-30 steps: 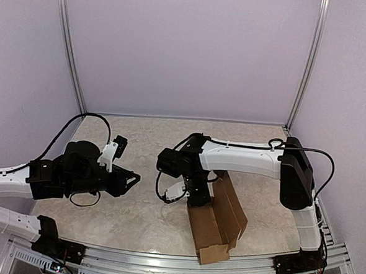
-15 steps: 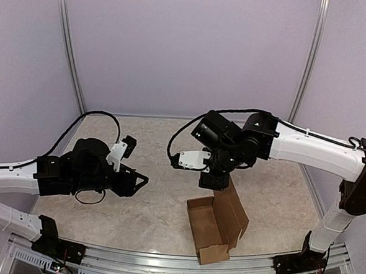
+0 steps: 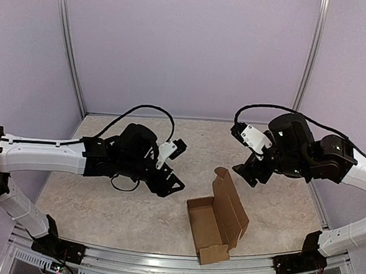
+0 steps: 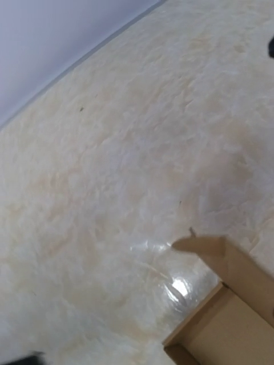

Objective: Fold the paper box

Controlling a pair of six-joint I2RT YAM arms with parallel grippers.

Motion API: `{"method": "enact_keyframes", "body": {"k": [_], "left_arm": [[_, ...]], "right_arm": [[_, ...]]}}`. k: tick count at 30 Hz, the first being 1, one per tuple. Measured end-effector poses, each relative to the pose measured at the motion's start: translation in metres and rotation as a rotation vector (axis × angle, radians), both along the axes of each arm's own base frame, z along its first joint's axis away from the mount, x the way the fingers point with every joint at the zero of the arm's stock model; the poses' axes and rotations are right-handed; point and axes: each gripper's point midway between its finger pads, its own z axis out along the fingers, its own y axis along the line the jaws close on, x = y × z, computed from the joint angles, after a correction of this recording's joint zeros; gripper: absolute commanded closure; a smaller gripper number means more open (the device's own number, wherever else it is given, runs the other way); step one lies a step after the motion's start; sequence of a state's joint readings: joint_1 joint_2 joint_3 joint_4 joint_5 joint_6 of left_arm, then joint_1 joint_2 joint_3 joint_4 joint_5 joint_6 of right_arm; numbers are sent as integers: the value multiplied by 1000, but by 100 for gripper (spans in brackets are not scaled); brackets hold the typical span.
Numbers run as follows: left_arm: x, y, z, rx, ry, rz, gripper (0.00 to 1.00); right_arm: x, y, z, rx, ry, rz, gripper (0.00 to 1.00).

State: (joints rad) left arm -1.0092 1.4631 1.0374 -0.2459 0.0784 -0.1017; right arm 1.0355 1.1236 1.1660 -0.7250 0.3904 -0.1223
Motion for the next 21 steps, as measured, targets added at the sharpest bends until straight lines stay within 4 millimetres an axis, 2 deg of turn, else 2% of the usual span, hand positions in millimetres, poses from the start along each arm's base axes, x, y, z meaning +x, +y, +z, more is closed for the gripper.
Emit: {"method": "enact_keyframes", "body": {"k": [2,7,12,16,21], "left_arm": [[2,-11,-13,39,17,-39,24],[8,-33,-44,123,42,-106,25],[12,-54,-67,182,62,-152,30],[15,-68,-82,217,73,-172,38],[18,-75,-99,261,93,-187,52]], "right_arm": [[0,-10,-2,37,1,-39,8],[5,-28,-20,79,43,-135,8],[13,-43,-38,118,96,-237,8],[15,-48,-51,157,130,-282,8],[11,-50,-62,197,155,-294,8]]}}
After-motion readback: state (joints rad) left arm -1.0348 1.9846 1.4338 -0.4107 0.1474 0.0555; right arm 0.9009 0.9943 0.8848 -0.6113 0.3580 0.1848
